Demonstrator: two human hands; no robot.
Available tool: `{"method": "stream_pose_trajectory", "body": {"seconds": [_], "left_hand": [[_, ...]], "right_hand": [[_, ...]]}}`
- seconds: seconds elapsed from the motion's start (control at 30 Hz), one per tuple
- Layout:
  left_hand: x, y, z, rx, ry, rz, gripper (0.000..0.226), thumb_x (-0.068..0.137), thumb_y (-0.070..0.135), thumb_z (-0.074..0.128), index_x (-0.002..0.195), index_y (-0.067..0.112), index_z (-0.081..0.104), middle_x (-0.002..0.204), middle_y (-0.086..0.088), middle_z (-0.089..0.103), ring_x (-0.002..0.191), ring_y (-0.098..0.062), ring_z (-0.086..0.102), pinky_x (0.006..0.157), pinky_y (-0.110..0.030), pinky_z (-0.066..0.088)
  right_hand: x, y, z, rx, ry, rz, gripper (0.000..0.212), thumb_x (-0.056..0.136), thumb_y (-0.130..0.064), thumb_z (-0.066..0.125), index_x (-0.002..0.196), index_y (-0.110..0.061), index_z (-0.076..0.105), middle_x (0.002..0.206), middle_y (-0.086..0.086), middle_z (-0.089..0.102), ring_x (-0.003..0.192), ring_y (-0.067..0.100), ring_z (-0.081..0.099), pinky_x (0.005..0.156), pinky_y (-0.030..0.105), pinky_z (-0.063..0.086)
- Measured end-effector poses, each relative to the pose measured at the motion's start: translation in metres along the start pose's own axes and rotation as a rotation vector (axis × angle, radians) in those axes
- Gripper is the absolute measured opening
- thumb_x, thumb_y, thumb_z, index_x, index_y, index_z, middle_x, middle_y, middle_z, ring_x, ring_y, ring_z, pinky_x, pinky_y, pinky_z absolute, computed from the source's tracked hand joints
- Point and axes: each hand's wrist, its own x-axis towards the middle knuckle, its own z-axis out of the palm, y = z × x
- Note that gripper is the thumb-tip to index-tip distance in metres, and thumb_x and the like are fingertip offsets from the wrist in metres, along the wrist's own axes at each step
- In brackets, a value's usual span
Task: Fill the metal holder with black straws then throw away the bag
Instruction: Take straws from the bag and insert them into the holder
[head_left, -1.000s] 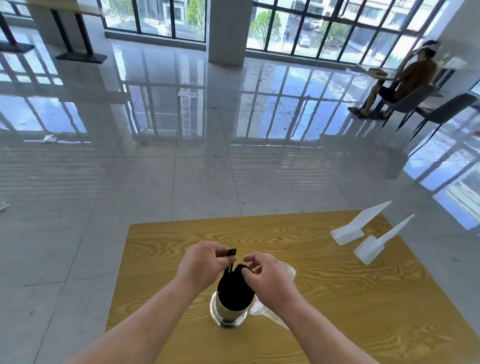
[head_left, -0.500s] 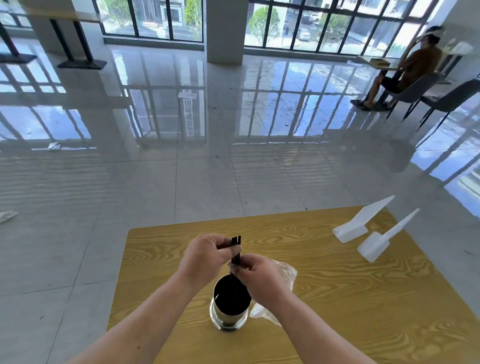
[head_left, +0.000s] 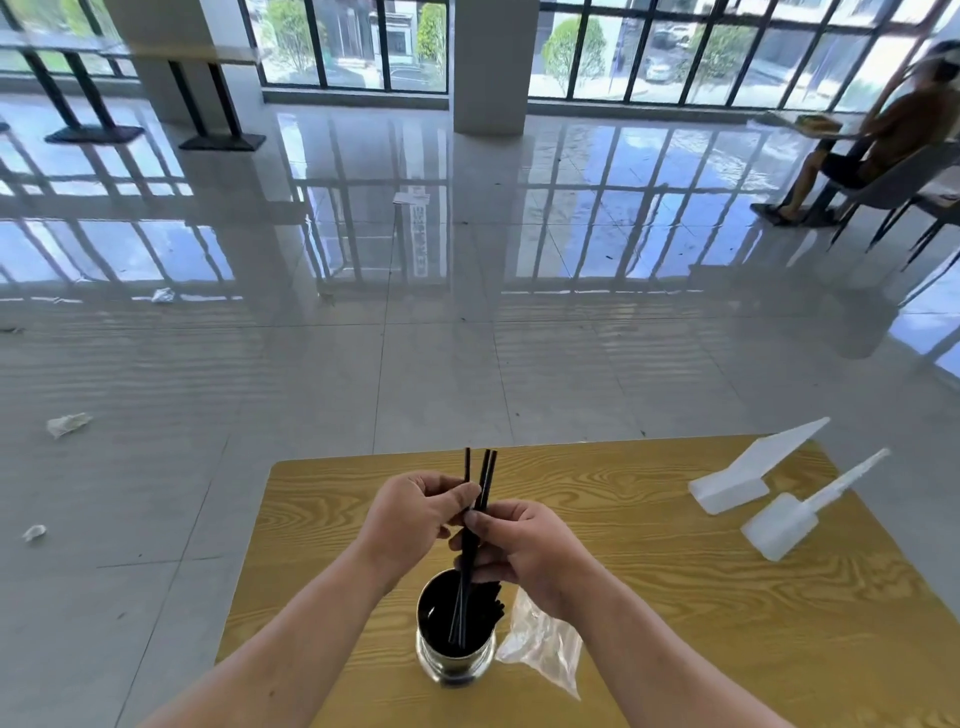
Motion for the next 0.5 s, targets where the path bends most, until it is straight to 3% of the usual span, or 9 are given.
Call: {"method": "stream_pose_trajectory", "body": {"seconds": [0.17,0.3,0.5], "left_hand": [[0.0,0.0,0.006,-0.036,0.003,-0.009,0.018,0.095,0.025,0.08,0.09,0.008,0.084,0.078,-0.01,0.08,0.063,-0.017,0.067,0.069,-0.038,0.054],[-0.002,-0.001,0.008,-0.01,0.019,-0.005,0.015,0.094,0.028,0.082,0.089,0.015,0.086,0.08,-0.007,0.082,0.067,-0.011,0.071,0.065,-0.029,0.053],[-0.006,0.003,0.009,0.007,0.043,-0.003,0.011,0.091,0.03,0.084,0.086,0.02,0.087,0.079,-0.003,0.083,0.069,-0.007,0.072,0.063,-0.024,0.052]], "right_hand": [[-0.003,-0.002,-0.005,0.047,-0.028,0.018,0.015,0.099,-0.023,0.074,0.101,-0.015,0.086,0.1,0.016,0.08,0.085,0.031,0.079,0.075,0.038,0.065],[-0.007,-0.004,-0.006,0.016,-0.037,0.013,0.017,0.099,-0.025,0.073,0.104,-0.015,0.085,0.103,0.016,0.081,0.085,0.028,0.078,0.075,0.038,0.064],[-0.015,-0.011,-0.002,-0.016,-0.029,-0.001,0.015,0.1,-0.025,0.072,0.097,-0.017,0.085,0.097,0.014,0.081,0.077,0.023,0.073,0.065,0.029,0.057]]}}
